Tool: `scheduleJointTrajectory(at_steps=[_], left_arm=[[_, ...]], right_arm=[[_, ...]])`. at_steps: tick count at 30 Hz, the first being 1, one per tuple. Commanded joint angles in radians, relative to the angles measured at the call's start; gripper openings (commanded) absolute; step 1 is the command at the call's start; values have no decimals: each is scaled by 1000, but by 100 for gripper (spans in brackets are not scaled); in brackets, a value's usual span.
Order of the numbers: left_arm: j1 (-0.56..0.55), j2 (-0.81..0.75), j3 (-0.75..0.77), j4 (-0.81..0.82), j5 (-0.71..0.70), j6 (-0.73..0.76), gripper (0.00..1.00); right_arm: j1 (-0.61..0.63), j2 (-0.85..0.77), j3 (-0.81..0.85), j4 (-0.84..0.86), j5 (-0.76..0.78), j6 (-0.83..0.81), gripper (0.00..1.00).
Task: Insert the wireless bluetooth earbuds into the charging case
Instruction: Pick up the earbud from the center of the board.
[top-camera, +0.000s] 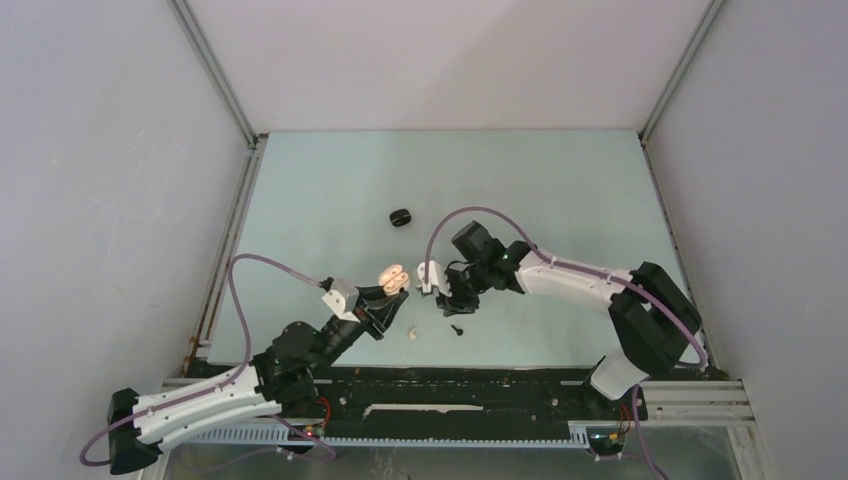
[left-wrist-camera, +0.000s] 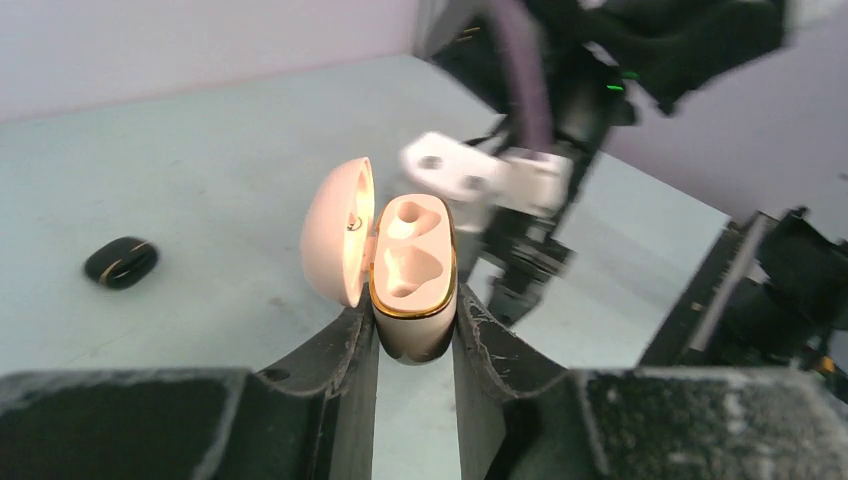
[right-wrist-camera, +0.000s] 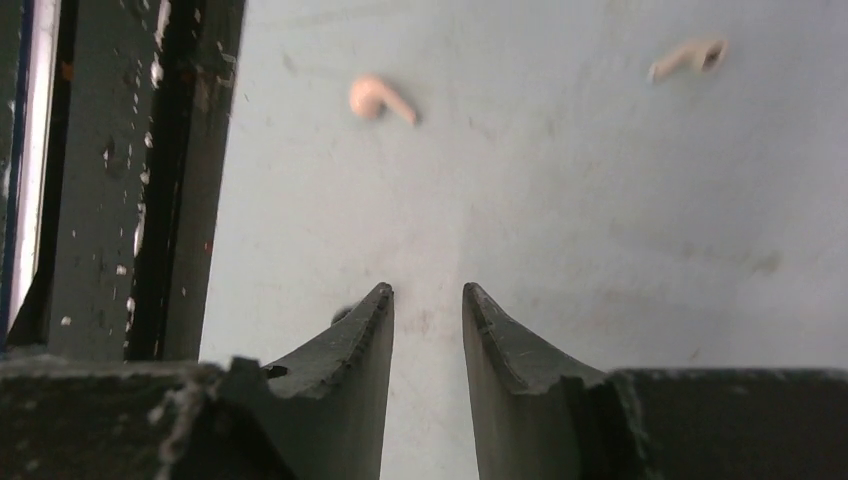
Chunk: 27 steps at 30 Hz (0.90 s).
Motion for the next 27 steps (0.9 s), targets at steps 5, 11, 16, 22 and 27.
scheduleJointTrajectory(at_steps=[5,11,16,22,27], left_arm=[[-4,-52,30,-41,-296,-36,0],[-4,-125,16,-98,-361,-56,0],[-4,-136,10,-107,-365,-62,0],[-4,-122,4,-92,-357,-63,0],[-4,-115,8,-89,-351,-56,0]], right_arm=[[224,-10,-33,188,175,-148,36],[314,56,-32,229,244,-198,37],[341,94,-26,258,268,-200,37],[351,115,-2,262,266,-191,37],[355,145,18,254,257,-188,38]])
